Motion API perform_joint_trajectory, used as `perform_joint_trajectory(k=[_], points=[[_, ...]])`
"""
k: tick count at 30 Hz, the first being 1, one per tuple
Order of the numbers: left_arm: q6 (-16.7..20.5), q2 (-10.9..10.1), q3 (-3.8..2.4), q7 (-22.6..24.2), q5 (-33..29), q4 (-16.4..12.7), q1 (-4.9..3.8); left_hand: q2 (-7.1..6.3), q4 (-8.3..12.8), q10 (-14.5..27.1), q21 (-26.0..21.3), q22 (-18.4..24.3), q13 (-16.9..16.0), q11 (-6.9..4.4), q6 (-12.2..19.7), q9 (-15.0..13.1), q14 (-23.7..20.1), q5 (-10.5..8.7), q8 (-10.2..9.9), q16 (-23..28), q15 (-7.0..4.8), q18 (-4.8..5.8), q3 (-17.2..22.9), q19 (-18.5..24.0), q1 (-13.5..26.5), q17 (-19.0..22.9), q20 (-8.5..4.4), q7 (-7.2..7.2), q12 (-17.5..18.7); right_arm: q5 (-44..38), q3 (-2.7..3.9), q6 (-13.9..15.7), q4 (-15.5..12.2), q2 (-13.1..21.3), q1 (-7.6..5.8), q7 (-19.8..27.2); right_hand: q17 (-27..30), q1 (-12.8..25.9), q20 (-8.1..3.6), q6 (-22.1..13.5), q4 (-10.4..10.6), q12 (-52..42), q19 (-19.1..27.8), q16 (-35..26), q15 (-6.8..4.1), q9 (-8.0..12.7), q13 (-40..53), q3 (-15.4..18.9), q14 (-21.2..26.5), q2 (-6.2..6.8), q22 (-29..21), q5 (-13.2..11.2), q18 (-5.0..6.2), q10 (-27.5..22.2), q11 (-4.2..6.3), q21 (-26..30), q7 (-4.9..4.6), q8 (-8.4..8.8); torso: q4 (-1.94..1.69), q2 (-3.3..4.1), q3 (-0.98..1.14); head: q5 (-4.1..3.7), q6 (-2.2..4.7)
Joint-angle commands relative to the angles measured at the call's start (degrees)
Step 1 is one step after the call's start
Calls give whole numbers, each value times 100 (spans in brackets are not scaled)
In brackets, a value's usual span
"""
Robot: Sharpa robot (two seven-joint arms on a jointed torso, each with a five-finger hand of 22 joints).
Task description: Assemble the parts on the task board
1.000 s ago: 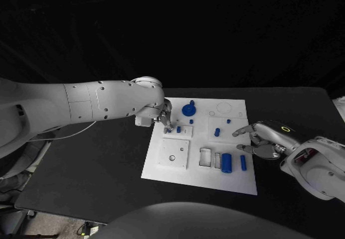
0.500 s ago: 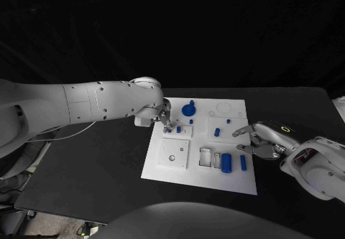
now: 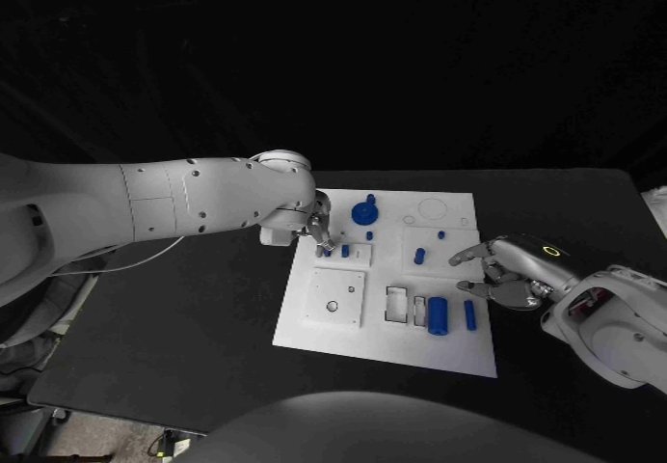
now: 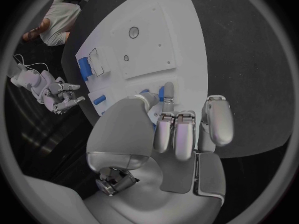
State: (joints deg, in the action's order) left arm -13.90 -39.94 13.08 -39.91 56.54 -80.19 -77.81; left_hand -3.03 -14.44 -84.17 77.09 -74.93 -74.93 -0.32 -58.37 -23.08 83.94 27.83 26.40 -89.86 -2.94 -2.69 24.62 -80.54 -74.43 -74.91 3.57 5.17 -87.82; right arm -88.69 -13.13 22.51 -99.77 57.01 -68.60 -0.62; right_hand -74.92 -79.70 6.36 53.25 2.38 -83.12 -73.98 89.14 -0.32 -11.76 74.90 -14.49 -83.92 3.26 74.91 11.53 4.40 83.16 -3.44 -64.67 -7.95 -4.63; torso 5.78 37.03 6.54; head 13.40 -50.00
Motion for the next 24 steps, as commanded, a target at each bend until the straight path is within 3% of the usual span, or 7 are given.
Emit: perform_joint_trajectory(k=[1,24], points=[[6,-34,14,-725,23,-60,19,54,467,-335,-29,-1058,-1272,-28,-174,-18,606,-14,24,-14,0,-65,494,48,0,-1509,2,-232,41,-57,-1,-56,2,-4,10,1,-1388,-65,-7,41,-9,38,27,-33,35,-9,548,-34,-506,-4,767,37,116,-38,11,29,-6,-11,1,-2,-1,13,0],[388,-270,14,-668,135,-351,18,23,497,-316,-63,-1047,-1255,-27,-182,-44,606,17,28,-14,3,-73,513,73,4,-1509,6,-232,60,-57,-1,-40,46,-17,18,-2,-1375,-73,-4,42,-13,60,38,-47,37,-9,522,-40,-495,-3,761,38,120,-58,8,47,-8,-8,2,-1,1,40,0]])
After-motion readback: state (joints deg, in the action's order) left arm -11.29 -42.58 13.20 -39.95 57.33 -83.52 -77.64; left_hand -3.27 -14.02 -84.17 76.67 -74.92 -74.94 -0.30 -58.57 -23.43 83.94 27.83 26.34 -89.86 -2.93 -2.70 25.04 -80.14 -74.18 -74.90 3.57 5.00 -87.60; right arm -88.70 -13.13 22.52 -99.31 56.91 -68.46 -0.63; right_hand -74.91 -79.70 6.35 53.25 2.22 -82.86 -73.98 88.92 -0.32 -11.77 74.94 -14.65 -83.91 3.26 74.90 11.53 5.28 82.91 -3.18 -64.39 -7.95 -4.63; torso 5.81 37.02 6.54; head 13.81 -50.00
